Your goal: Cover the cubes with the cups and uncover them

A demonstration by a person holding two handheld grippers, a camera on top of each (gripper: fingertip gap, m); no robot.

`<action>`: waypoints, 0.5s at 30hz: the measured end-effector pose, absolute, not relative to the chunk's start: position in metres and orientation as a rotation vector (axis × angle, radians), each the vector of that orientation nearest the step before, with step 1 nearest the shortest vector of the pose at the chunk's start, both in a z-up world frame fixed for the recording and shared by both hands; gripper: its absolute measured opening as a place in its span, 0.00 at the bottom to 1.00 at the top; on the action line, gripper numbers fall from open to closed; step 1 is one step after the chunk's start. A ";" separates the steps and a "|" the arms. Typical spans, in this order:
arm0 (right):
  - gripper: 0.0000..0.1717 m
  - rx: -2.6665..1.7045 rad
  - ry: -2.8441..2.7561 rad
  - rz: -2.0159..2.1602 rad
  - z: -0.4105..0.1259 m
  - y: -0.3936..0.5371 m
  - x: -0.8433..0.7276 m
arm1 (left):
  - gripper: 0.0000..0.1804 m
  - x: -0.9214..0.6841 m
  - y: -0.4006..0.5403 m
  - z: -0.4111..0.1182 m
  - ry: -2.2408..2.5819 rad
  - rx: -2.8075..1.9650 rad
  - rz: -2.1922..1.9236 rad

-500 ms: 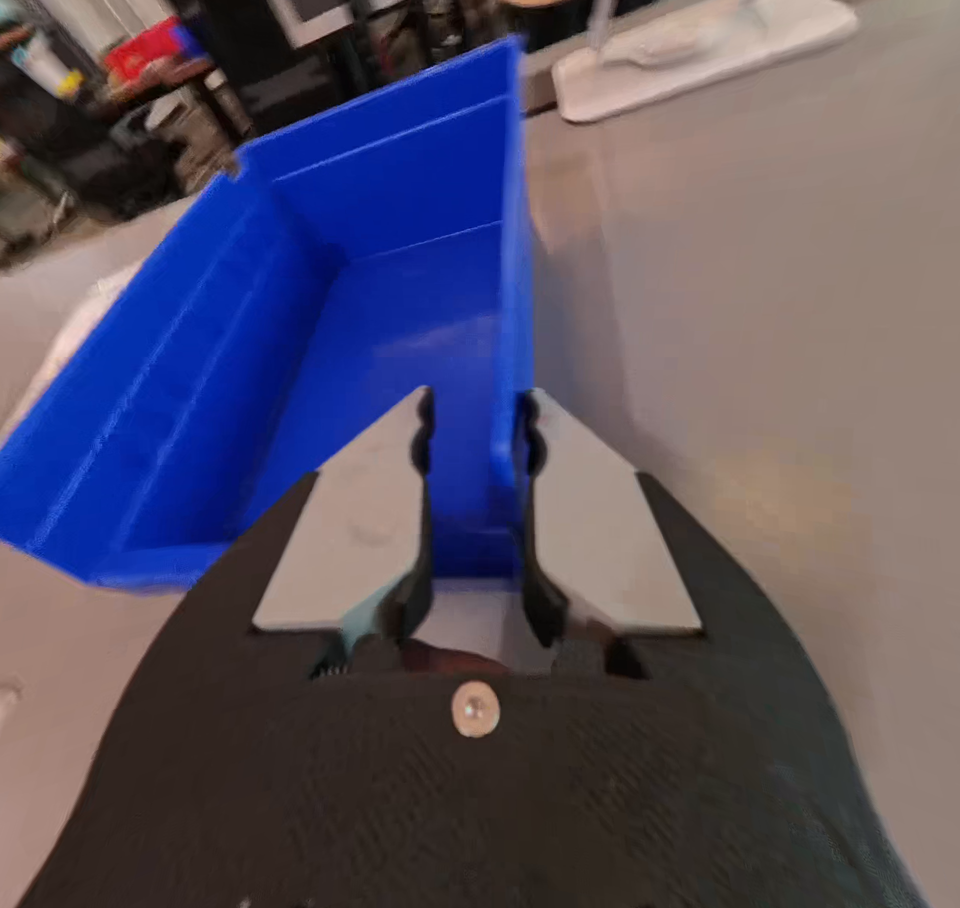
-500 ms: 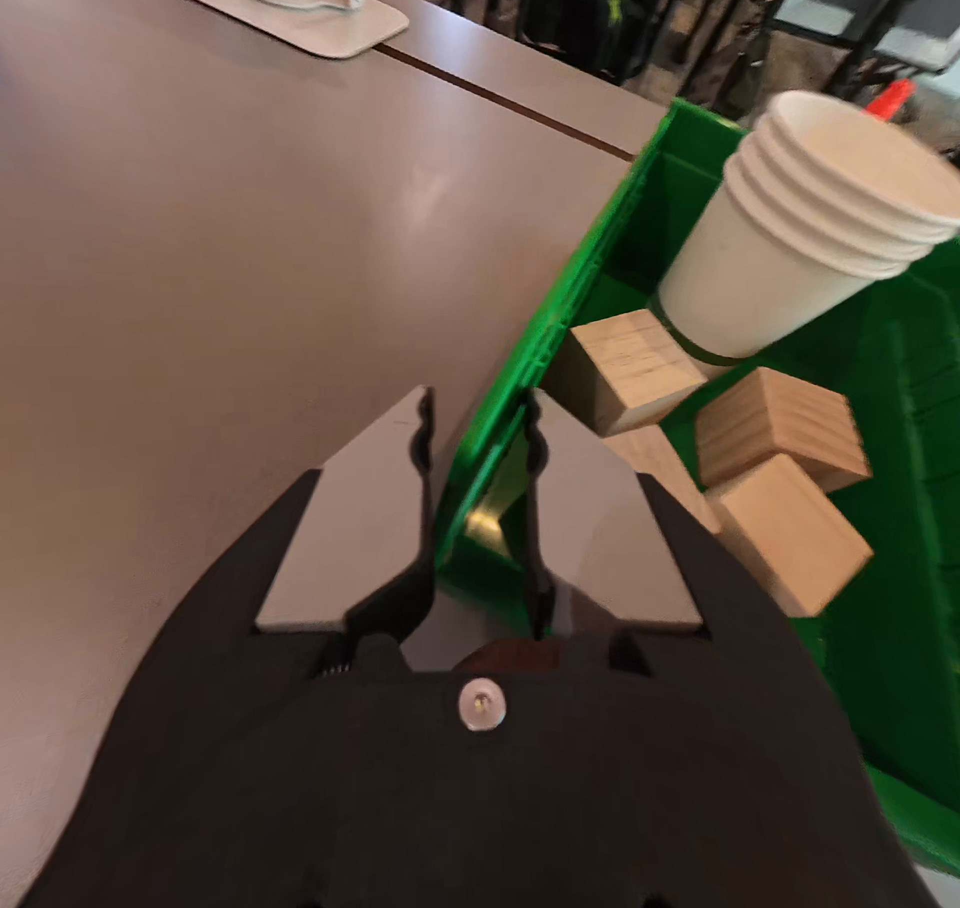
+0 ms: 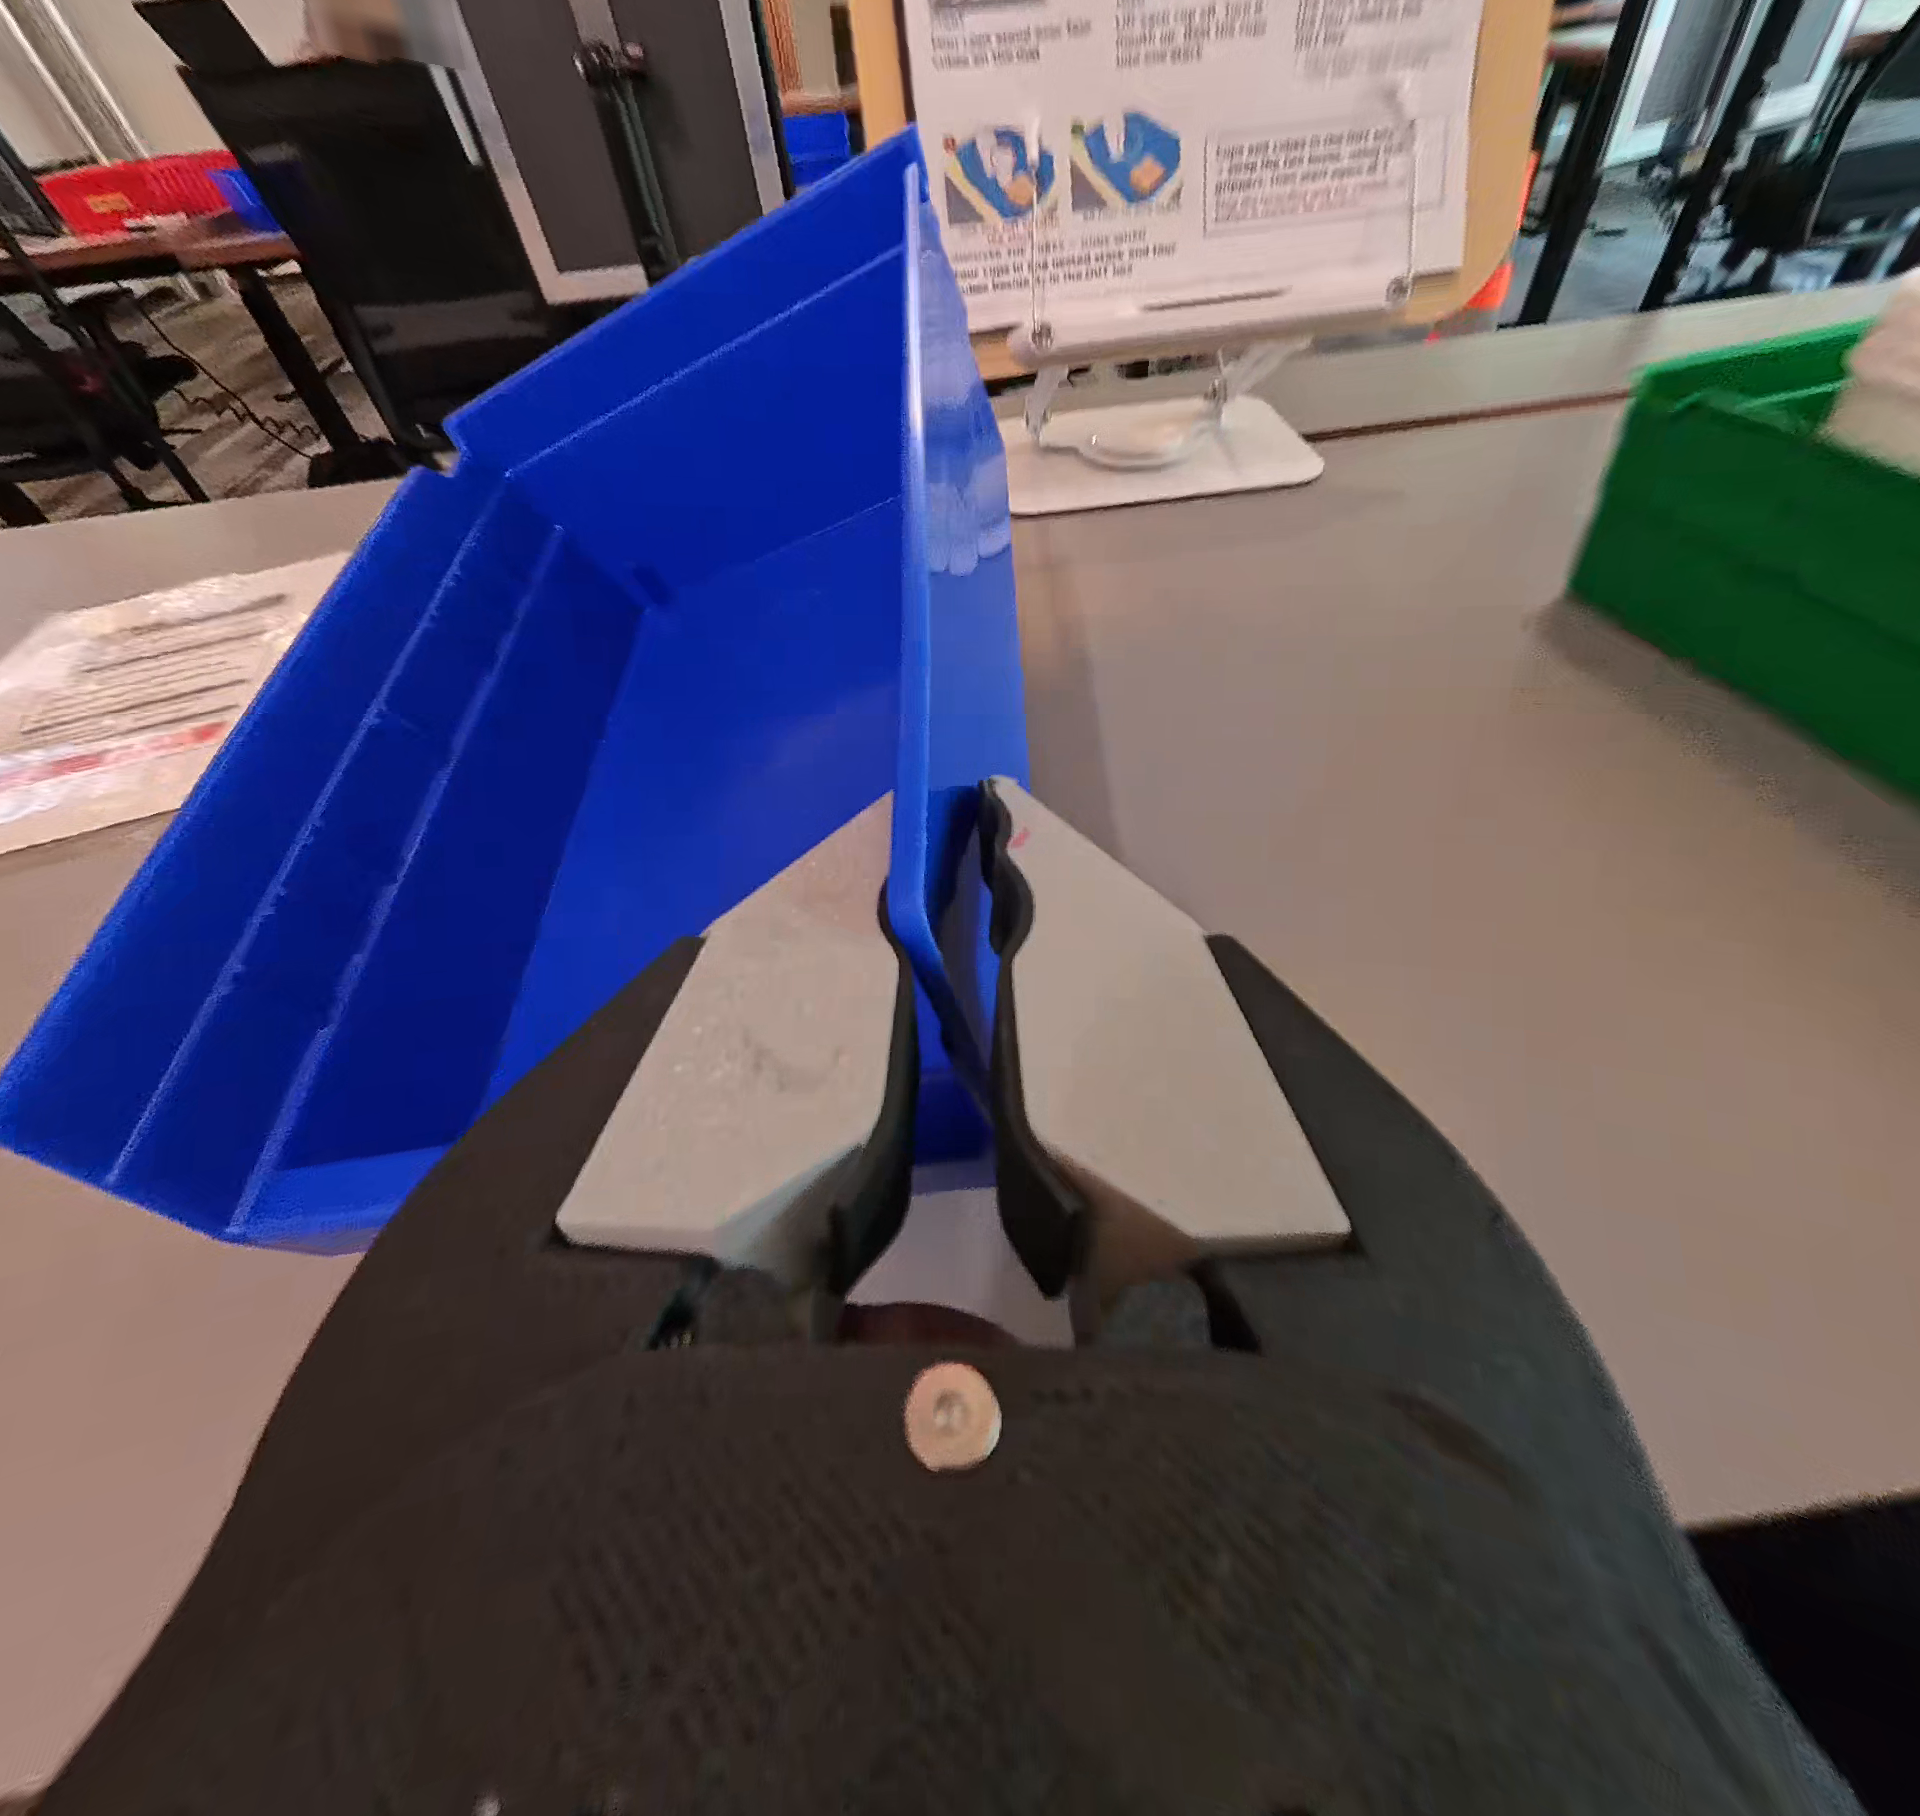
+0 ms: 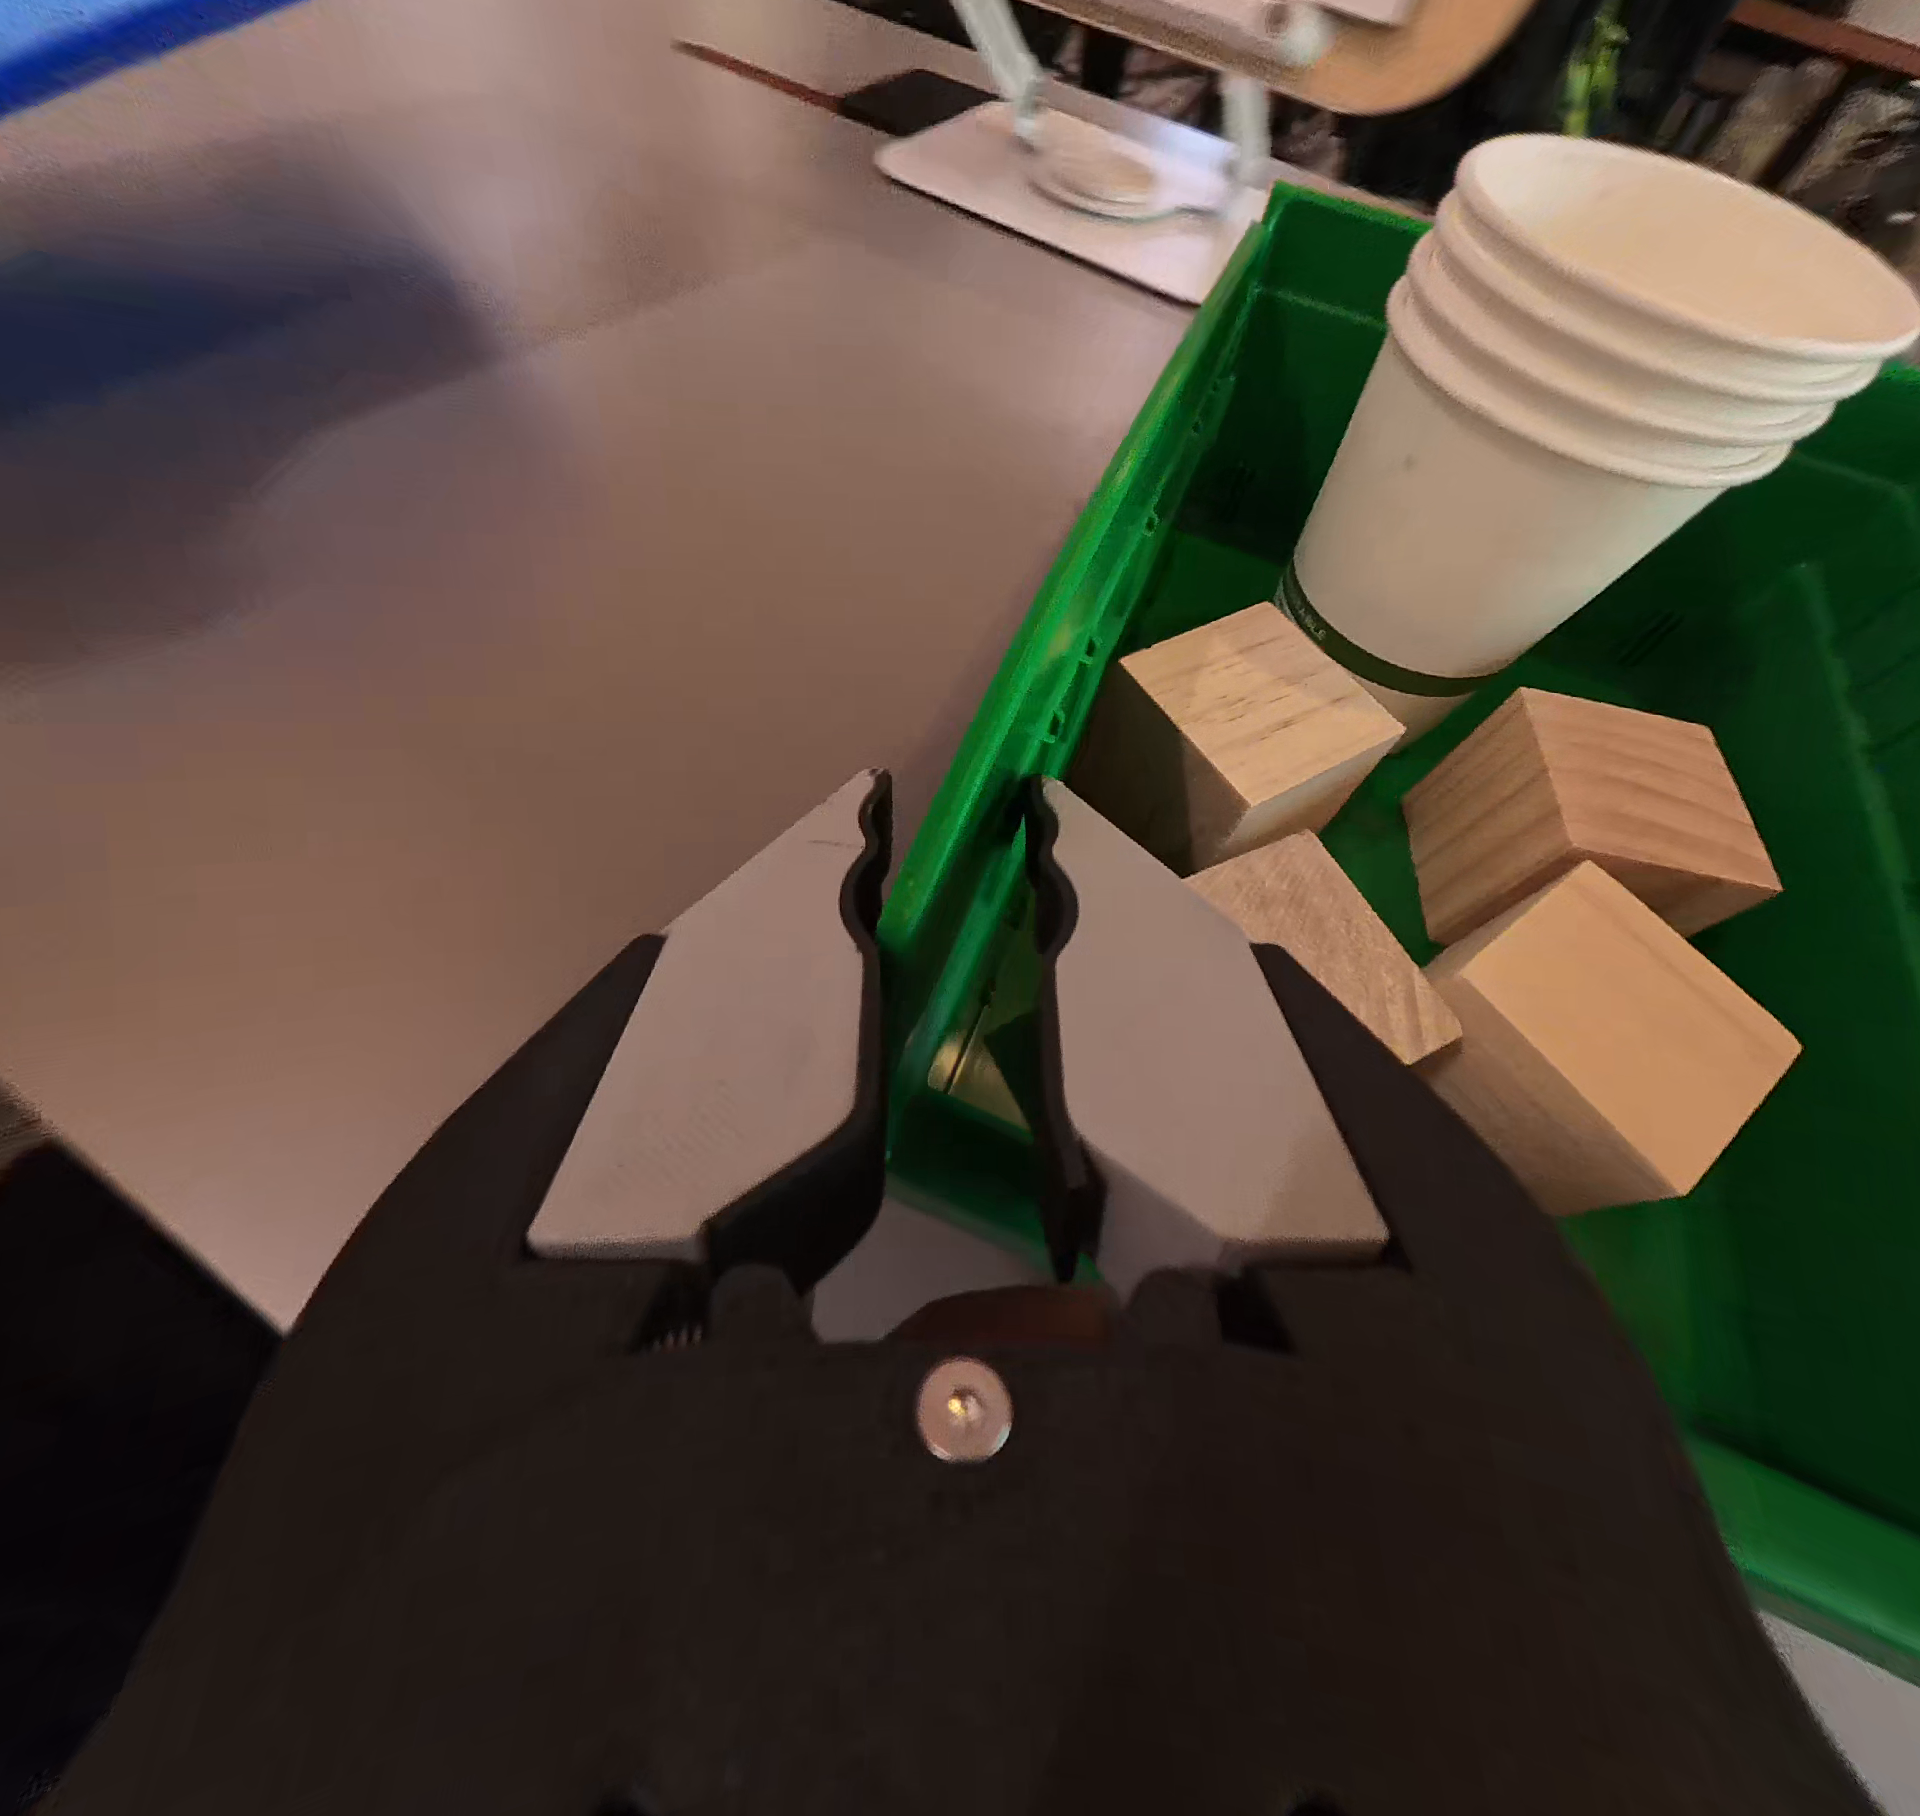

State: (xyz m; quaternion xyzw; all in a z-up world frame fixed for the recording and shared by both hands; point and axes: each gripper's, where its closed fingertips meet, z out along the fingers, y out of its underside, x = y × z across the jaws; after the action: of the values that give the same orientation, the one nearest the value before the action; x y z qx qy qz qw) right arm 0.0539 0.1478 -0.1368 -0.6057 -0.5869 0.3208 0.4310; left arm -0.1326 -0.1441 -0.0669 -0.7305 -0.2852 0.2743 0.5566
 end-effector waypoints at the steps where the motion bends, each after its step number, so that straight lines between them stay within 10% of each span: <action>1: 0.14 -1.513 -1.488 0.843 -0.136 0.122 0.042 | 0.03 -0.126 -0.153 -0.062 -0.674 -1.706 0.657; 6: 0.30 -1.422 -1.733 0.983 -0.136 -0.038 -0.049 | 0.03 -0.110 -0.206 -0.057 -0.727 -1.661 0.778; 15: 0.21 -1.025 -1.715 1.142 -0.055 -0.119 -0.044 | 0.03 -0.123 -0.330 -0.094 -0.943 -1.641 0.932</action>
State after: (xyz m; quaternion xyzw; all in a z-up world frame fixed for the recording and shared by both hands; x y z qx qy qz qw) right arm -0.0437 -0.1194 -0.0550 -0.4066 -0.6806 0.4530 0.4078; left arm -0.1230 -0.3302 -0.0943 -0.6765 -0.3888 0.3842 0.4935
